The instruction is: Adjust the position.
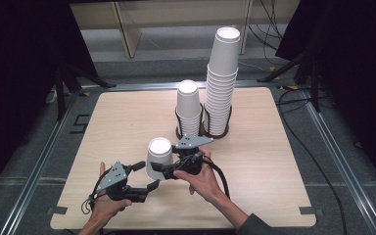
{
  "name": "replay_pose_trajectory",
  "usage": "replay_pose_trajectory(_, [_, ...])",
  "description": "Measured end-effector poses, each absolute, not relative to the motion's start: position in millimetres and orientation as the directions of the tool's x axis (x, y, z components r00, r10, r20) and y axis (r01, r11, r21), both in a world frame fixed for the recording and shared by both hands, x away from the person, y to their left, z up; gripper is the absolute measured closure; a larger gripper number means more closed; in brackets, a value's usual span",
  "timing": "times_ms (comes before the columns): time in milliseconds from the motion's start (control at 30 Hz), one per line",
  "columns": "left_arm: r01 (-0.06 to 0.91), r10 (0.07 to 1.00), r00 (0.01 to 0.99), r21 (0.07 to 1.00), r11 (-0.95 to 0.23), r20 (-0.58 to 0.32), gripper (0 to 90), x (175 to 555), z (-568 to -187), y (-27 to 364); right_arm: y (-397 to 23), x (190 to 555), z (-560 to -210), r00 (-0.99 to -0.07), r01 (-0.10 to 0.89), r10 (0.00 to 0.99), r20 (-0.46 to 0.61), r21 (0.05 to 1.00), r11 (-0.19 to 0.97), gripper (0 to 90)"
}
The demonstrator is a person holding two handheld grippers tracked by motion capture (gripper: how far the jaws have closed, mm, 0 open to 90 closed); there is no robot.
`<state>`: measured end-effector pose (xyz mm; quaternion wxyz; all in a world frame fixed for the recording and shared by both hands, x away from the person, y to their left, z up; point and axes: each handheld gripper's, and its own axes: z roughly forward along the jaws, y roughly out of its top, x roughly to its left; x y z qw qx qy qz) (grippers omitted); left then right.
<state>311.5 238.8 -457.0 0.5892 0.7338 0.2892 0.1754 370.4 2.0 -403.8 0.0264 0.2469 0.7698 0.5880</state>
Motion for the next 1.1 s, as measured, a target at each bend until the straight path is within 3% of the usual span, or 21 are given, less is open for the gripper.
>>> replay_pose_trajectory(300, [0.213,0.638,0.765,0.969,-0.124,-0.087,0.0,311,-457,228,9,364,-402,-0.879,0.38,0.374,0.297,0.909,0.17,20.2])
replay_pose_trajectory(467, [0.218,0.64,0.761,0.97,-0.104,-0.103,0.0,311,-456,230,13,362,-403,-0.888,0.358,0.362,0.283,0.921,0.157,20.2])
replay_pose_trajectory(700, [0.215,0.651,0.753,0.971,-0.1,-0.1,2.3,312,-455,233,16,359,-406,-0.87,0.421,0.342,0.354,0.895,0.144,20.2])
replay_pose_trajectory(767, [0.218,0.653,0.751,0.97,-0.105,-0.099,2.3,311,-455,233,17,361,-406,-0.885,0.382,0.346,0.312,0.91,0.158,20.2])
replay_pose_trajectory(800, [0.211,0.648,0.755,0.973,-0.094,-0.102,2.4,312,-456,233,18,358,-405,-0.875,0.413,0.341,0.343,0.898,0.155,20.2])
replay_pose_trajectory(867, [0.216,0.657,0.748,0.971,-0.105,-0.096,3.6,311,-455,234,18,359,-405,-0.886,0.382,0.346,0.31,0.909,0.165,20.1])
replay_pose_trajectory(900, [0.2,0.647,0.757,0.975,-0.098,-0.09,3.6,312,-455,233,18,358,-405,-0.873,0.422,0.338,0.352,0.892,0.162,19.9])
replay_pose_trajectory(1100, [0.186,0.664,0.746,0.973,-0.138,-0.049,7.3,310,-453,235,16,359,-405,-0.883,0.387,0.346,0.317,0.909,0.156,17.6])
